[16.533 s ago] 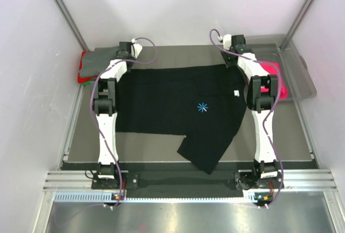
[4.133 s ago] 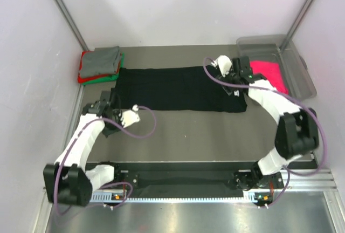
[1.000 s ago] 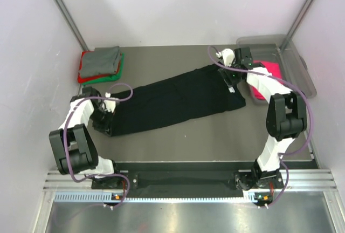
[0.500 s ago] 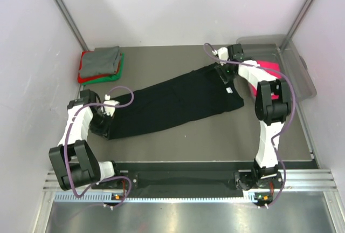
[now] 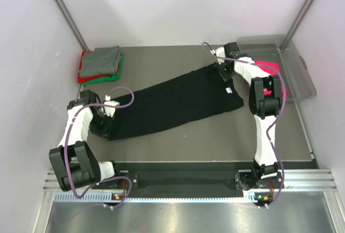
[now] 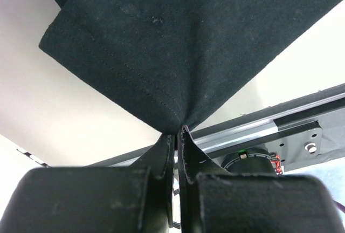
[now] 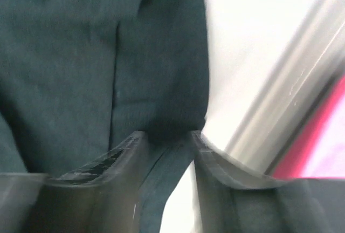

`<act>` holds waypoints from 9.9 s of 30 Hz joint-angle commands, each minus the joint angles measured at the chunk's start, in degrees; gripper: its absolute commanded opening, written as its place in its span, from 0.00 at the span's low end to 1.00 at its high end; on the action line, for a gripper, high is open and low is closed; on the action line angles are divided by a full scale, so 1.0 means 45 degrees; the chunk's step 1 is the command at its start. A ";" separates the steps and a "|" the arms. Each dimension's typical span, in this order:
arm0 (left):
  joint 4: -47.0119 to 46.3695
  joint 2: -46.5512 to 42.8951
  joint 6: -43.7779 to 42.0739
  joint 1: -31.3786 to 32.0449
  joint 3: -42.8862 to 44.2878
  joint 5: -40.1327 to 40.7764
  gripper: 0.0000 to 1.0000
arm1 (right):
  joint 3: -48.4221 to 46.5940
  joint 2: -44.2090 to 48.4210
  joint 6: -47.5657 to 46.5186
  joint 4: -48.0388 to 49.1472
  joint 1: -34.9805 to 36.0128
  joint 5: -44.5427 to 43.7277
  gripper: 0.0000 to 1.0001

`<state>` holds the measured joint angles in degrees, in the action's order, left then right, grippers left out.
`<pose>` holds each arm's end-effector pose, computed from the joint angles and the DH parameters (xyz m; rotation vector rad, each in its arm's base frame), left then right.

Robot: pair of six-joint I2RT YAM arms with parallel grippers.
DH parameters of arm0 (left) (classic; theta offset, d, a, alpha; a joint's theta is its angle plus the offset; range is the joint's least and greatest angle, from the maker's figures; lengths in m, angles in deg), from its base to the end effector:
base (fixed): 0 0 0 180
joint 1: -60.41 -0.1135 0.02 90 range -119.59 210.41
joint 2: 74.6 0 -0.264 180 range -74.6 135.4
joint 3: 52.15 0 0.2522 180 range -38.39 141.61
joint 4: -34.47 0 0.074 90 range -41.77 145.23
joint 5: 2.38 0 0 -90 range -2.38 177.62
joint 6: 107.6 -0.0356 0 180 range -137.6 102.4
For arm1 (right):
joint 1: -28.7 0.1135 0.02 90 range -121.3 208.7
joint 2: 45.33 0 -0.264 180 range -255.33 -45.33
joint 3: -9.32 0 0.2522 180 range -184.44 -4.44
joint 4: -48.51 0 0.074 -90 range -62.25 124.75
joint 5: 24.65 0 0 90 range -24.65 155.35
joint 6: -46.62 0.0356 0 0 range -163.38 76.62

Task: Fold and stack the t-shirts
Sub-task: Fold the tshirt

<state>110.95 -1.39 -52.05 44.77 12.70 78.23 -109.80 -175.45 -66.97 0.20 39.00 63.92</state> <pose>0.1971 0.0492 0.2209 0.4989 2.9444 -0.1652 0.4858 0.0874 0.1730 -0.7521 2.4993 -0.1152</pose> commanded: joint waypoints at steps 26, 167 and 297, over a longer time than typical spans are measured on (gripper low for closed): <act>0.1747 -0.0175 -0.2070 0.2263 0.0033 -0.3500 0.38 | -0.7015 -0.5065 -0.2821 0.4587 0.1439 -0.1342 0.06; 0.0282 0.8893 0.1935 1.7128 1.4289 -0.2177 0.55 | -0.4897 -0.1934 -0.0477 1.0781 0.0679 -0.1615 0.46; -0.1477 0.4981 0.4083 0.2772 0.3685 -0.5609 0.31 | 0.9742 0.7315 -0.6573 0.2481 1.4351 0.3658 0.27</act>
<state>104.32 22.92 -32.62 57.49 29.07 54.19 -65.63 -142.19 -96.26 9.71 104.12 79.13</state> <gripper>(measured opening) 0.308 0.273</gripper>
